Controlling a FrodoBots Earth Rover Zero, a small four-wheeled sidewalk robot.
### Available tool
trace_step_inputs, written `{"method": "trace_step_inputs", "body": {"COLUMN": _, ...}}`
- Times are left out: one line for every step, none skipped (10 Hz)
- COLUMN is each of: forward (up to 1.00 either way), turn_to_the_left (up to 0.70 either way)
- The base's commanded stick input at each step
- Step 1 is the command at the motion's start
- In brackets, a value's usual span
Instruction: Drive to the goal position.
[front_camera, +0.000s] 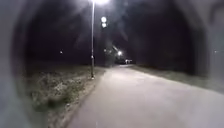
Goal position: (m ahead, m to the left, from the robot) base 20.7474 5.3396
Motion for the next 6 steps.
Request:
{"method": "trace_step_inputs", "body": {"forward": 0.70, "turn_to_the_left": 0.00}}
{"method": "trace_step_inputs", "body": {"forward": 0.70, "turn_to_the_left": 0.01}}
{"method": "trace_step_inputs", "body": {"forward": 0.70, "turn_to_the_left": 0.01}}
{"method": "trace_step_inputs", "body": {"forward": 0.70, "turn_to_the_left": 0.01}}
{"method": "trace_step_inputs", "body": {"forward": 0.70, "turn_to_the_left": 0.01}}
{"method": "trace_step_inputs", "body": {"forward": 0.70, "turn_to_the_left": 0.01}}
